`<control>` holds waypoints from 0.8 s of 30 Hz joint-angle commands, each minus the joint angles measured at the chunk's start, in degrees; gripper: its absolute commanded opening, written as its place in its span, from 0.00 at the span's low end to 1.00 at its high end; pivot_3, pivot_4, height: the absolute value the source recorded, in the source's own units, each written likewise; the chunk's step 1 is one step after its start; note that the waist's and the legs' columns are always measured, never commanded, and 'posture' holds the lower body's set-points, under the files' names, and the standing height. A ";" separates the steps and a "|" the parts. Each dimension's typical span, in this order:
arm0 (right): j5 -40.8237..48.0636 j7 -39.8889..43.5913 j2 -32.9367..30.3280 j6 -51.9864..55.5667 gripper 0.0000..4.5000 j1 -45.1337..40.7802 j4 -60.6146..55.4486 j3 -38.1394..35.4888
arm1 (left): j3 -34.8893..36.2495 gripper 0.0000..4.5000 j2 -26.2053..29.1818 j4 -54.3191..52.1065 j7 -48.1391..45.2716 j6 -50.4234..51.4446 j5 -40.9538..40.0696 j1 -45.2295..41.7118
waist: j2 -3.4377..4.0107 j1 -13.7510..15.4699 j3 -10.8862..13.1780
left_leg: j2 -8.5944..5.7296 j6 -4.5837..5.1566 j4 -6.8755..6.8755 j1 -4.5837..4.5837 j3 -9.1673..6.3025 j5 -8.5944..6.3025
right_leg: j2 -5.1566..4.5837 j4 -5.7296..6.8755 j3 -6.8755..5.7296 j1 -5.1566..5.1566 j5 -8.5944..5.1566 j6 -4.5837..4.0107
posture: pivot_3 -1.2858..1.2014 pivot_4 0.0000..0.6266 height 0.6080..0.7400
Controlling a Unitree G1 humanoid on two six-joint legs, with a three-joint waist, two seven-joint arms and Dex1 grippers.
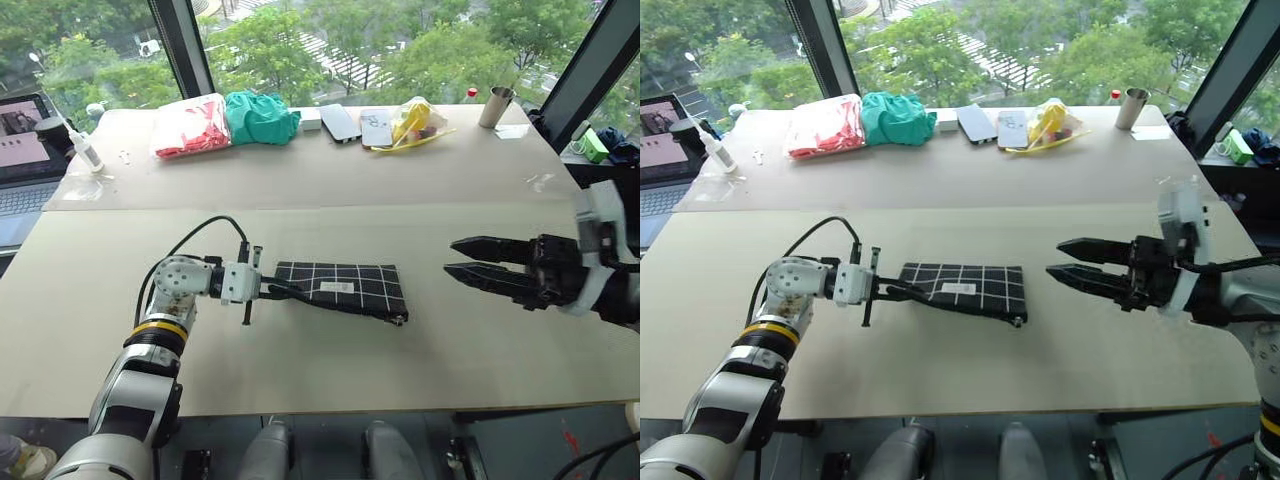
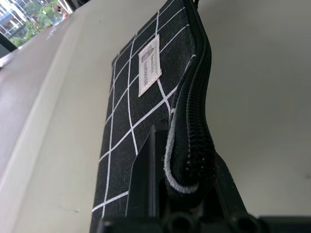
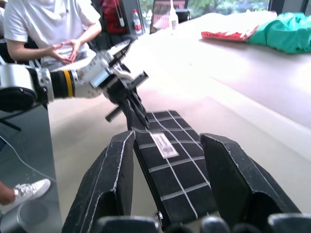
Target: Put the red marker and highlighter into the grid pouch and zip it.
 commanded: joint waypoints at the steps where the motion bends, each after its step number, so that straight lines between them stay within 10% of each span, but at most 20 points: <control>1: 3.20 -3.30 0.03 0.80 0.56 2.65 -3.16 -2.60 | 0.43 0.16 -0.51 0.13 0.05 0.94 -0.74 -2.30 | -0.01 -0.01 0.00 | 0.00 0.00 0.06 0.00 0.00 0.00 | 0.00 0.01 0.00 0.02 0.00 0.00 | 0.52 0.24 1.00; 11: -1.85 -3.71 -0.84 -2.31 0.56 2.36 -0.49 6.28 | -0.42 0.89 2.35 -12.48 -5.10 10.92 -6.21 0.16 | -0.02 -0.20 0.01 | -0.01 0.07 0.18 0.17 -0.09 -0.04 | 0.03 -0.05 -0.07 0.35 0.01 0.03 | 0.52 0.24 1.00; 18: -7.19 0.74 -2.18 -5.53 0.56 -1.36 6.20 12.03 | -2.44 0.89 20.86 -28.08 -7.46 27.61 -9.59 10.79 | 0.03 -1.86 0.03 | 0.09 0.19 -0.02 0.34 -0.11 -0.11 | 0.13 -0.11 0.00 0.38 0.01 0.03 | 0.52 0.24 1.00; 24: -14.18 2.56 -3.51 -10.47 0.56 -0.81 11.16 13.94 | 9.24 0.89 24.95 -33.81 6.03 49.88 -16.73 15.48 | 0.09 -0.83 0.10 | 0.09 0.20 0.01 0.33 -0.16 -0.12 | 0.14 -0.18 -0.02 0.47 0.01 0.03 | 0.52 0.24 1.00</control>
